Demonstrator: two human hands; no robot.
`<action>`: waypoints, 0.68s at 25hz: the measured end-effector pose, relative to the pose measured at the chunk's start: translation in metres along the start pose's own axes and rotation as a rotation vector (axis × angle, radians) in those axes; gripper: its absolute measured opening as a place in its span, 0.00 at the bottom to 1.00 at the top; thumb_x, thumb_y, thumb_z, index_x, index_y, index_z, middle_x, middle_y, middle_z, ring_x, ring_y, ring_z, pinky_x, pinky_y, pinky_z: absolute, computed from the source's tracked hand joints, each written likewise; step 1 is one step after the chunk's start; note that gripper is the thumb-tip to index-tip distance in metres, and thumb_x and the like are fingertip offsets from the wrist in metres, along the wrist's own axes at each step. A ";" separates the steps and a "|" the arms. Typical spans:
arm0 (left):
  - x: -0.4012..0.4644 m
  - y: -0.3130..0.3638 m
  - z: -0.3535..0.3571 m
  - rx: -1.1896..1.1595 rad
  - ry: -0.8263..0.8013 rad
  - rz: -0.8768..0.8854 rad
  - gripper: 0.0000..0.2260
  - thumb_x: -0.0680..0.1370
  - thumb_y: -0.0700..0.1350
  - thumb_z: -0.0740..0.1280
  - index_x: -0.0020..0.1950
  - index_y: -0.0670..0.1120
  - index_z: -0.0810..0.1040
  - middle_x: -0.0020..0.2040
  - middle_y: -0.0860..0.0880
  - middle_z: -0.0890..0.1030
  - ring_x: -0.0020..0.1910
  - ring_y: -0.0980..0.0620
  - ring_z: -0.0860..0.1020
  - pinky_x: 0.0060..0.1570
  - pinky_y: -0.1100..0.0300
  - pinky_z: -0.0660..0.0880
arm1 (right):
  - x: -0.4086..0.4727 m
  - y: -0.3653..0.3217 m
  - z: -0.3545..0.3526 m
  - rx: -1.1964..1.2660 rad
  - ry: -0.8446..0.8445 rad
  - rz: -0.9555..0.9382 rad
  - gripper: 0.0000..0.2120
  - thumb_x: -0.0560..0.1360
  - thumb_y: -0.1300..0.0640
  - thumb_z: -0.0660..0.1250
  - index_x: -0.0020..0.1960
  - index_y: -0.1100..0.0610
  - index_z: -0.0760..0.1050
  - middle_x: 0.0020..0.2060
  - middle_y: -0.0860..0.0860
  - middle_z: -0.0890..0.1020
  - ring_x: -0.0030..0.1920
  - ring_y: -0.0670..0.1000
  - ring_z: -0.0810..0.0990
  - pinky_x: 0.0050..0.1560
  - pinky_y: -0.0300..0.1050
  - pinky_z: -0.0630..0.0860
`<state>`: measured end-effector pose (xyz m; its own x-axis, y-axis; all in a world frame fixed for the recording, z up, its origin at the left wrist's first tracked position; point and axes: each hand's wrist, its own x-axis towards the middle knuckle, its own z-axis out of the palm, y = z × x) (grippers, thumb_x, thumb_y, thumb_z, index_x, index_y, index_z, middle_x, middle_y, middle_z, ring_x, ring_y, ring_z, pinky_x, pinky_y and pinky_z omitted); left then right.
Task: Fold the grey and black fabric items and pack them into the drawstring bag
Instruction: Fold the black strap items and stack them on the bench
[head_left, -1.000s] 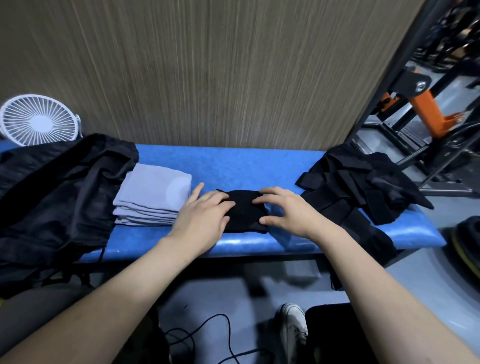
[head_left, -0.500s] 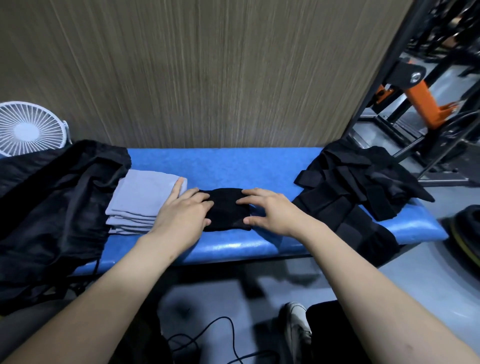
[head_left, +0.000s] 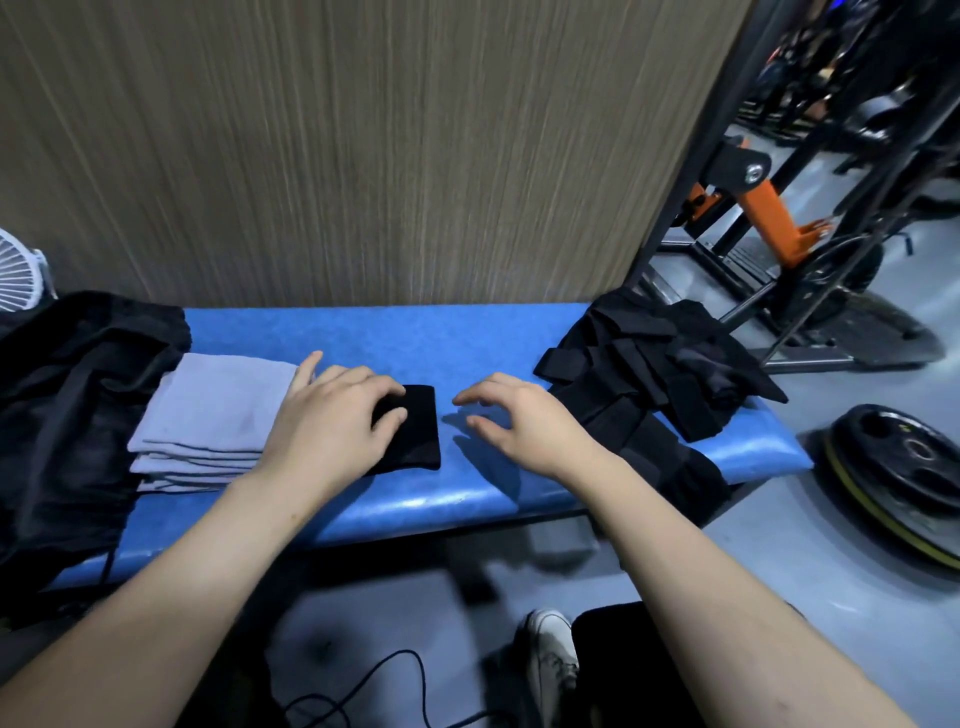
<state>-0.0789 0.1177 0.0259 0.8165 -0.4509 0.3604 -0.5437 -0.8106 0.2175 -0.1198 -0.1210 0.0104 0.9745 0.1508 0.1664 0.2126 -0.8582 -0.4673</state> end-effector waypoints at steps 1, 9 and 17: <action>0.003 0.007 0.001 -0.030 0.011 0.010 0.12 0.78 0.55 0.65 0.57 0.54 0.82 0.52 0.54 0.83 0.57 0.48 0.78 0.74 0.48 0.55 | -0.006 0.004 -0.005 0.009 0.032 0.001 0.11 0.79 0.53 0.68 0.60 0.50 0.80 0.53 0.45 0.81 0.54 0.47 0.79 0.57 0.51 0.76; 0.024 0.076 0.015 -0.424 -0.051 0.004 0.04 0.77 0.52 0.68 0.48 0.55 0.82 0.43 0.60 0.82 0.45 0.56 0.80 0.55 0.56 0.73 | -0.054 0.032 -0.045 0.106 0.182 0.059 0.08 0.77 0.57 0.69 0.55 0.51 0.83 0.49 0.42 0.85 0.50 0.42 0.82 0.55 0.42 0.78; 0.030 0.138 0.049 -0.488 -0.206 0.029 0.05 0.77 0.52 0.67 0.50 0.57 0.81 0.44 0.61 0.82 0.46 0.60 0.78 0.53 0.60 0.73 | -0.110 0.101 -0.102 0.174 0.556 0.412 0.09 0.77 0.62 0.69 0.51 0.50 0.83 0.44 0.47 0.85 0.44 0.45 0.82 0.49 0.37 0.76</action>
<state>-0.1199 -0.0261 0.0222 0.7942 -0.5744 0.1981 -0.5539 -0.5504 0.6247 -0.2126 -0.2741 0.0338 0.8064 -0.4817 0.3432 -0.1116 -0.6937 -0.7115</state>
